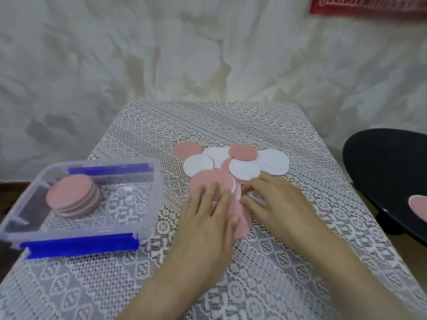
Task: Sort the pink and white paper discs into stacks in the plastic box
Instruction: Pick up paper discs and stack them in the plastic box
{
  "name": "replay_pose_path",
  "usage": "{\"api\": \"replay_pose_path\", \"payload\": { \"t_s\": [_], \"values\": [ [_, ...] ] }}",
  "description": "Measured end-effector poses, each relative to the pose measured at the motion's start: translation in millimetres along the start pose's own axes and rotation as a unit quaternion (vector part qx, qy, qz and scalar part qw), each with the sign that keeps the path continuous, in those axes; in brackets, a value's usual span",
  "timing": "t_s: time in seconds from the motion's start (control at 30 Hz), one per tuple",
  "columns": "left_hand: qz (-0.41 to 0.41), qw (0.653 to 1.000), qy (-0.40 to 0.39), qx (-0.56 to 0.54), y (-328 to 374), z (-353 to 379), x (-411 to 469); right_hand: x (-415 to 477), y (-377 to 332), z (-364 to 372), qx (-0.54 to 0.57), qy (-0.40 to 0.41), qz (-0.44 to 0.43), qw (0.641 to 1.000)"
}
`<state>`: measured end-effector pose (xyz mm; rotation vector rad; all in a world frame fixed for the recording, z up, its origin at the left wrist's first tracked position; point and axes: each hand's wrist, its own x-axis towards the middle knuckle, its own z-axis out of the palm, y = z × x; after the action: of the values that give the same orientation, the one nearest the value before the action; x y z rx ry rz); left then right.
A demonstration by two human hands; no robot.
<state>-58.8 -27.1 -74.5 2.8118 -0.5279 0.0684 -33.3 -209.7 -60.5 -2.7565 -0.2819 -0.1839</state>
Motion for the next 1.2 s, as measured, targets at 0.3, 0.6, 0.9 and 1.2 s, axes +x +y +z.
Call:
{"api": "replay_pose_path", "payload": {
  "t_s": [0.3, 0.6, 0.9, 1.2],
  "values": [
    [0.017, 0.995, 0.039, -0.088, -16, -2, -27, -25, -11, -9, 0.019, -0.039, 0.024, 0.999],
    [0.022, 0.997, 0.046, -0.049, -28, -4, -42, -27, -19, -13, 0.099, -0.046, 0.07, 0.992],
    [0.053, 0.995, 0.062, -0.059, -25, 1, -11, -15, 9, -10, 0.191, -0.011, 0.125, 0.974],
    [0.037, 0.987, 0.096, -0.122, -21, -11, -28, -30, -1, -13, 0.383, -0.073, 0.105, 0.915]
  ]
}}
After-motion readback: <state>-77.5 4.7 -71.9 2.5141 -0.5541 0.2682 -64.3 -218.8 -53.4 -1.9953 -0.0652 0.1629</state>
